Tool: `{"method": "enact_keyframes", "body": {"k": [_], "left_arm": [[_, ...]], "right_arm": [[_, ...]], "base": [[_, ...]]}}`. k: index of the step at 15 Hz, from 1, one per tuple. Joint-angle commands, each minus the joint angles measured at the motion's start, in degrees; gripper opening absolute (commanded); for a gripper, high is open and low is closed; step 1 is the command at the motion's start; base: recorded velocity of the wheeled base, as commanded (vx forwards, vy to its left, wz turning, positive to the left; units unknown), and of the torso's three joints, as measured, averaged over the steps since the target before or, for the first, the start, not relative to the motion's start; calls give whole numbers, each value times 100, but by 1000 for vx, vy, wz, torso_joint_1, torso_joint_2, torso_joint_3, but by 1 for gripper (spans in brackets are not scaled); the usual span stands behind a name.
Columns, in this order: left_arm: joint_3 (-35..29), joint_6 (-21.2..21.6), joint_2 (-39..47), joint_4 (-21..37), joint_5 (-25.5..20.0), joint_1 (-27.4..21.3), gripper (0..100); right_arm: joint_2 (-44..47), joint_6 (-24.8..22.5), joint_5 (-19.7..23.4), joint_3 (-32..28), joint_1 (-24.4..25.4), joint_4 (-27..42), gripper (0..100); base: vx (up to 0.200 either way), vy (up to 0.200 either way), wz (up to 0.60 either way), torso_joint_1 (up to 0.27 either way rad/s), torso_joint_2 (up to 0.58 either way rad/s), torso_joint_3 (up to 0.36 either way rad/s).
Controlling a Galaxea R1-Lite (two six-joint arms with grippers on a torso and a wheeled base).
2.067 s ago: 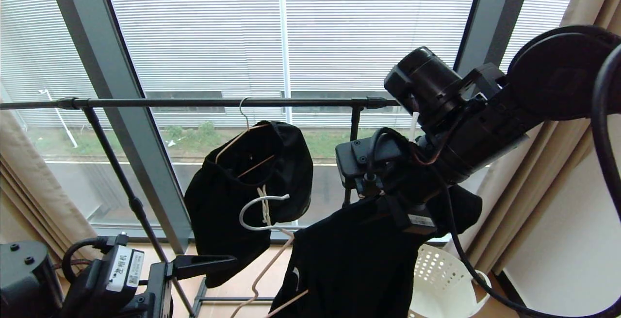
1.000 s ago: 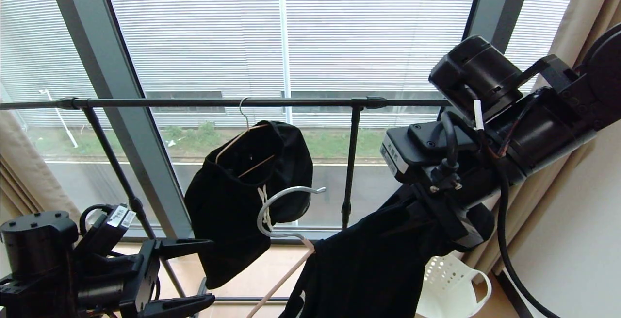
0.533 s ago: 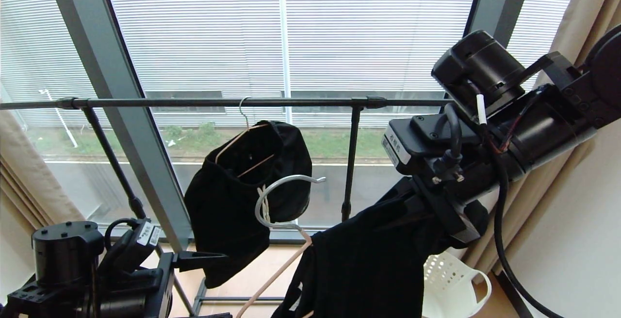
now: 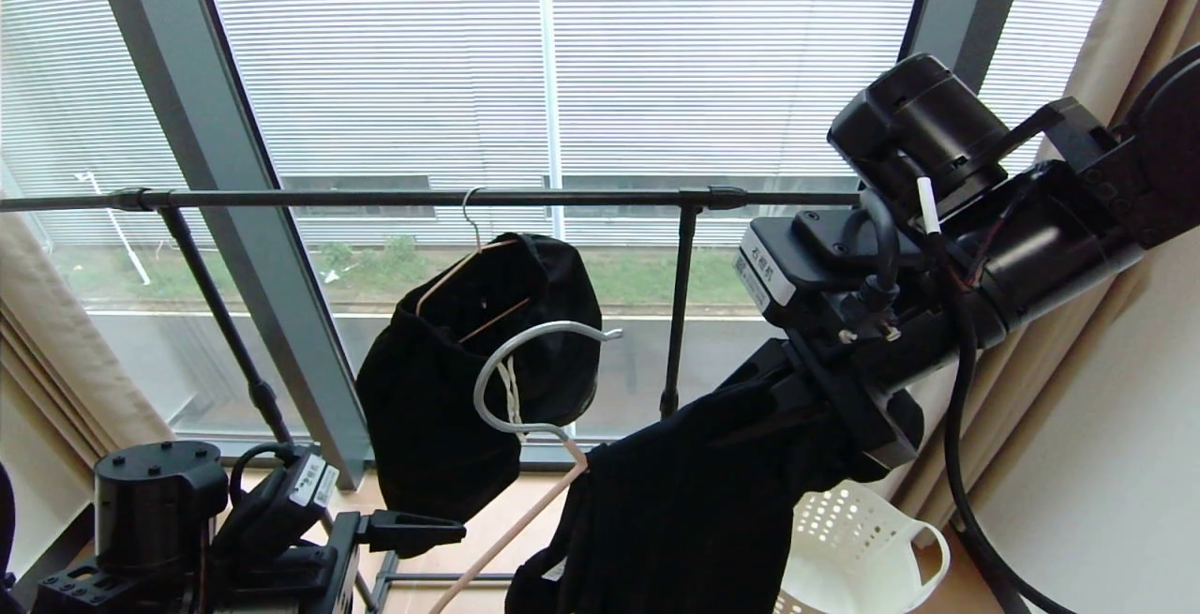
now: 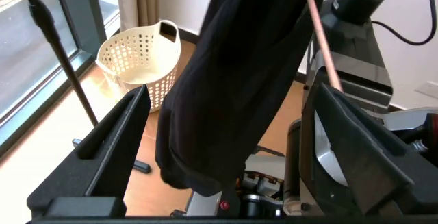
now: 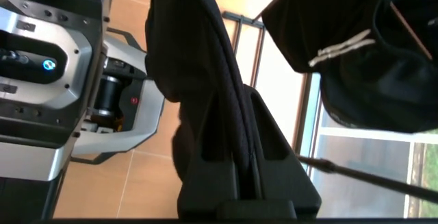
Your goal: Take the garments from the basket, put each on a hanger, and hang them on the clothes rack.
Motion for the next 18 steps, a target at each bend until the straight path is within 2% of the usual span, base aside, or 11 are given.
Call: {"method": "enact_keyframes", "body": {"k": [1, 12, 16, 18], "left_arm": [[1, -3, 40, -2, -2, -78, 100], [36, 5, 435, -99, -2, -412, 100], [150, -21, 884, -723, 15, -500, 100], [300, -65, 1121, -1242, 24, -535, 100]], "right_arm": [[19, -2, 27, -35, 72, 3, 0], [54, 95, 159, -176, 344, -41, 0], [81, 95, 247, -167, 344, -41, 0], [89, 95, 265, -176, 353, -41, 0]], "base": [[0, 0, 0, 0, 0, 0], [0, 0, 0, 0, 0, 0], [0, 0, 0, 0, 0, 0], [0, 0, 0, 0, 0, 0]]}}
